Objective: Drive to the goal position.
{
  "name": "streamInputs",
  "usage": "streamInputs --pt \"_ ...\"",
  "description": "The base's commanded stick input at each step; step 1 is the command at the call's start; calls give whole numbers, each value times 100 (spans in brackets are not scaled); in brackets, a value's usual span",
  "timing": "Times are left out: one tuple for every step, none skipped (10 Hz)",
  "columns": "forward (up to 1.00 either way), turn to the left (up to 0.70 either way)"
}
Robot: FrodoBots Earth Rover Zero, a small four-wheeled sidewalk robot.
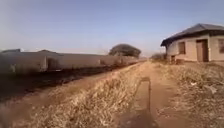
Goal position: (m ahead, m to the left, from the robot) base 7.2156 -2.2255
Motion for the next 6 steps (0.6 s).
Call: streamInputs --pt "70 -21" --pt "70 -18" --pt "70 -11" --pt "70 -3" --pt "70 0" --pt "70 0"
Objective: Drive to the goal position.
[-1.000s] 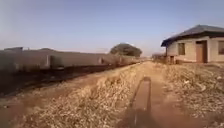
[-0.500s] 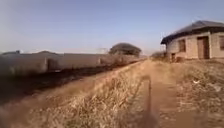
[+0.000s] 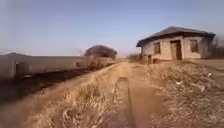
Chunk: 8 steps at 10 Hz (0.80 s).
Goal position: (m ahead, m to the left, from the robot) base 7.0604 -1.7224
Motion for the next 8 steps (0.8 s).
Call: streamInputs --pt "70 0" --pt "70 0" --pt "70 0" --pt "70 0" --pt "70 0" --pt "70 0" --pt "70 0" --pt "70 0"
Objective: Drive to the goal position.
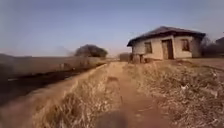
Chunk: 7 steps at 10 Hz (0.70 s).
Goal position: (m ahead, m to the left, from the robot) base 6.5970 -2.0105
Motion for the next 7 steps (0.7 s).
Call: streamInputs --pt "70 0" --pt "70 0" --pt "70 0" --pt "70 0" --pt "70 0" --pt "70 0" --pt "70 0"
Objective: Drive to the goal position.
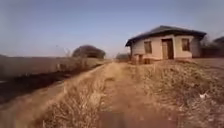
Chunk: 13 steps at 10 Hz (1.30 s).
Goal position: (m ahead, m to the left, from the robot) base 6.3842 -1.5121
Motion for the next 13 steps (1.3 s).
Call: streamInputs --pt "70 0" --pt "70 0" --pt "70 0" --pt "70 0" --pt "70 0" --pt "70 0" --pt "70 0" --pt "70 0" --pt "70 0" --pt "70 0" --pt "70 0" --pt "70 0" --pt "70 0"
